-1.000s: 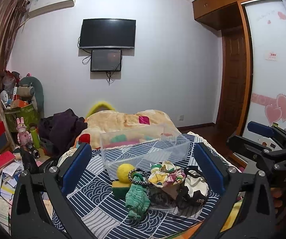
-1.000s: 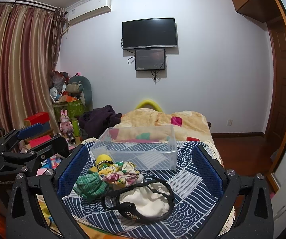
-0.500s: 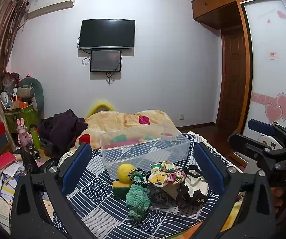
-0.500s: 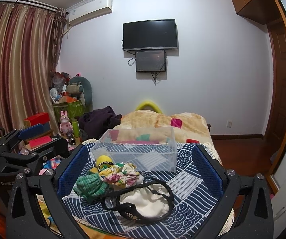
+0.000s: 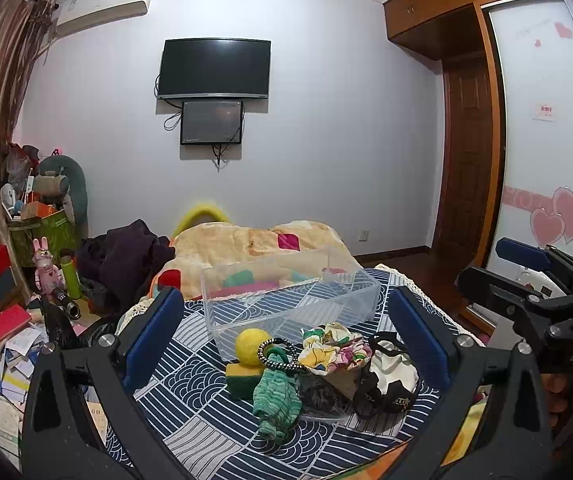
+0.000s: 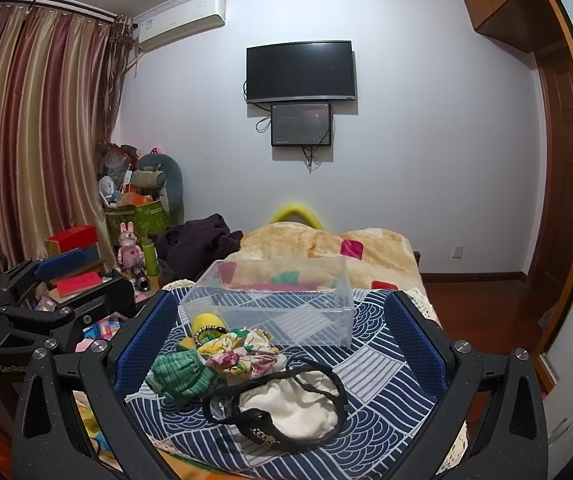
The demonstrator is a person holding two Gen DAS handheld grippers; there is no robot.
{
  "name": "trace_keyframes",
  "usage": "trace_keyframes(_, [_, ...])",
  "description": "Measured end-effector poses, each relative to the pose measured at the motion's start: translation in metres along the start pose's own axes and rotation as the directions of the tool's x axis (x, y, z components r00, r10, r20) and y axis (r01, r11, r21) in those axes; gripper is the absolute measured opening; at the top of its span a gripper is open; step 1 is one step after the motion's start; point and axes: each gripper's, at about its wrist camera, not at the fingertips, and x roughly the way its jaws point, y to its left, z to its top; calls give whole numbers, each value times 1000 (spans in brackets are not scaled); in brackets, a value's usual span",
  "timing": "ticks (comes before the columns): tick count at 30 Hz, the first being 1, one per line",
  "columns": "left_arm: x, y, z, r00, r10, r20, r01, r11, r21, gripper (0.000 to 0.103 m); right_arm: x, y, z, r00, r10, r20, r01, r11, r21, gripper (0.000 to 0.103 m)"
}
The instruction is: Organize soft objects
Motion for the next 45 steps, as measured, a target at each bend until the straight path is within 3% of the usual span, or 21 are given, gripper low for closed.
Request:
trace_keyframes(21, [6,-1,-6,1000,-13,-20,13,1000,2,103,5,1,-8,999,42,-7,-42,999,-1,103])
trace_keyframes(26, [16,5,-19,997,-30,-73,29,1000,-11,103,17,-2,-19,996,77,-53,-76,997,10,103])
trace_keyframes(30, [31,12,-36,988,-61,-142,57,998,-31,103,37,-10,-32,979,146,-140,-136,988,75,103])
trace_keyframes(36, [48,21,-59,977,-36,-211,30,999,-33,103,64,-9,-50,953,187,-237,-165,980,111,83])
trace_keyframes(40, [59,28,-73,964,-34,-262,24,999,-42,87,79,-2,-56,939,207,-276,-182,977,114,70])
trace_keyframes(45, [74,36,-84,950,-57,-306,35,996,-79,75,84,6,-54,932,212,-295,-197,977,78,69])
